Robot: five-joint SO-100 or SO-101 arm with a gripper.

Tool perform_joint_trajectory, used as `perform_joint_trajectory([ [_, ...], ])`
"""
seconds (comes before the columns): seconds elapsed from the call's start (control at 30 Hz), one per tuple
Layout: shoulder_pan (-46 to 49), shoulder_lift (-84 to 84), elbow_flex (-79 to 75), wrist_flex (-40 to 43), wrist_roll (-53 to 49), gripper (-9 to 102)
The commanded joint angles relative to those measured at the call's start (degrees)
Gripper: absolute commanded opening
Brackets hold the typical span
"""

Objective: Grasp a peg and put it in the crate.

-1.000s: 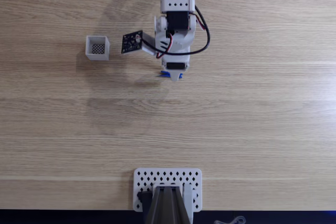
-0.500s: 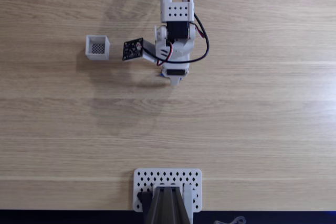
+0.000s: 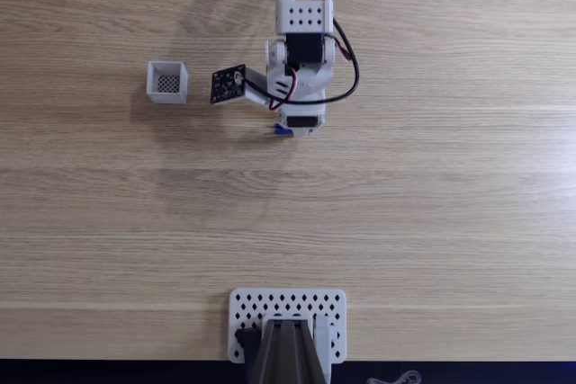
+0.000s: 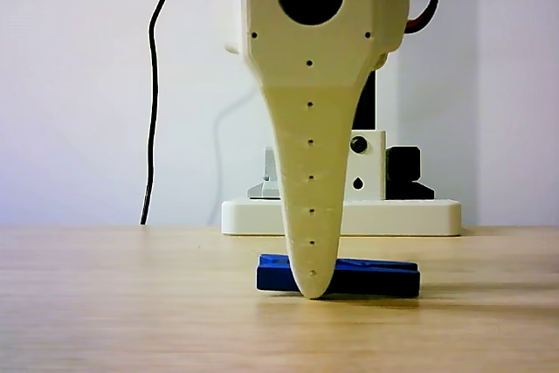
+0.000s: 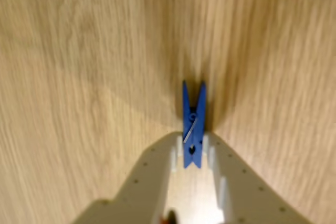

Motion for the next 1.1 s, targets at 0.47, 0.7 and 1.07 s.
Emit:
perform_joint_trajectory([
  [0.47, 13.36, 64.51, 58.10, -33.40, -49.57, -1],
  [0.7, 24.61, 71.72, 73.30, -60.03, -69.26, -1],
  [1.07, 30.32, 54.40, 83.41, -97.29, -73.74, -1],
])
